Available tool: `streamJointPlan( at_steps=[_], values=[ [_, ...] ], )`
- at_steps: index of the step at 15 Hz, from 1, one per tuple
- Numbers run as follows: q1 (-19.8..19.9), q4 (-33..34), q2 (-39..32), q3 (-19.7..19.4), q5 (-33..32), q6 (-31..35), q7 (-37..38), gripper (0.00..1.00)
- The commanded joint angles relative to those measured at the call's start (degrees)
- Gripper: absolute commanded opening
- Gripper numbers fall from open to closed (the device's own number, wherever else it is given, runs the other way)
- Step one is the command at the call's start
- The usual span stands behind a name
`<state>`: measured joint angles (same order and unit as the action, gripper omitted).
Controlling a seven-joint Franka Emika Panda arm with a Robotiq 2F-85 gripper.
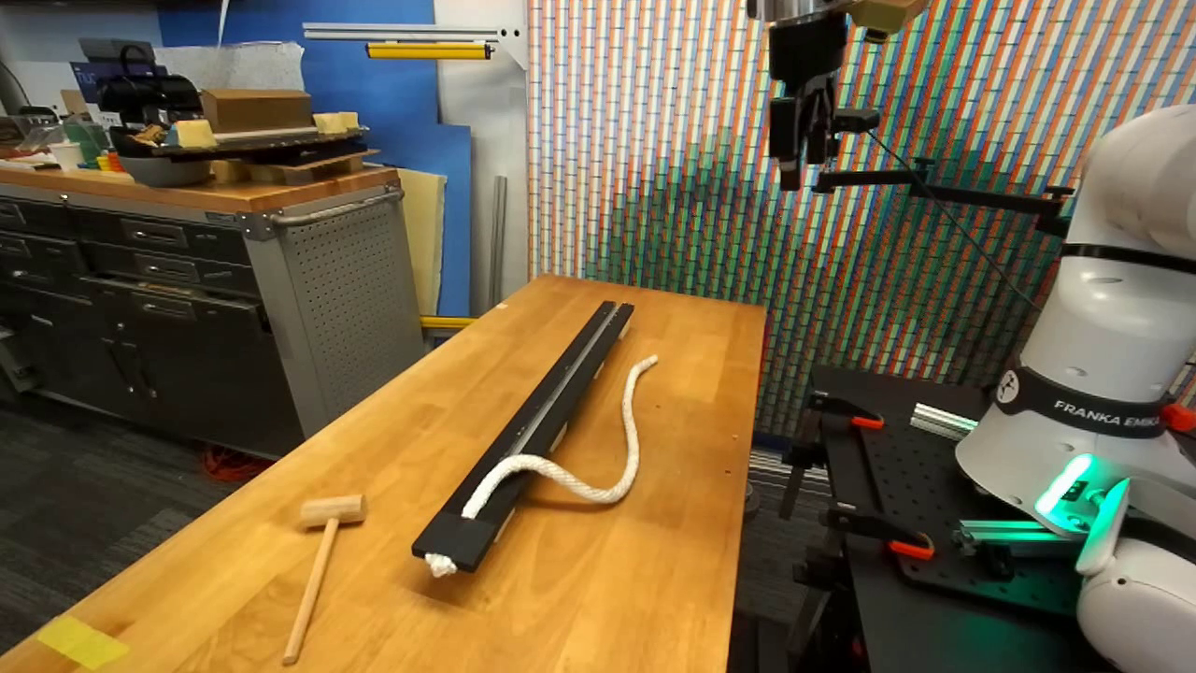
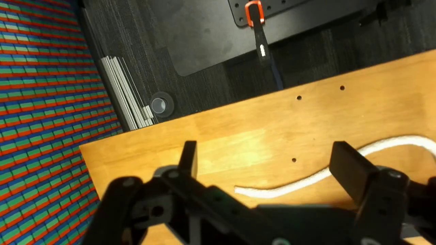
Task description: Align the rope along the middle of the black object
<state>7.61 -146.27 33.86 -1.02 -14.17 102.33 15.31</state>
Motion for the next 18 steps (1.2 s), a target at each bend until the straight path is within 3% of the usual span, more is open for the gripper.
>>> streamJointPlan(
  at_steps=[1, 8, 12, 18],
  values=[
    [2.19, 4.86, -8.21, 0.06, 2.71, 5.94, 7.97, 1.00],
    [3.16, 9.14, -22.20, 0.16, 6.64, 21.07, 23.82, 1.00],
    [3.16, 10.04, -29.12, -0.44, 4.50, 31.31, 36.09, 1.00],
    [2.34, 9.32, -35.81, -4.06, 4.99, 38.07, 49.22, 1.00]
  ],
)
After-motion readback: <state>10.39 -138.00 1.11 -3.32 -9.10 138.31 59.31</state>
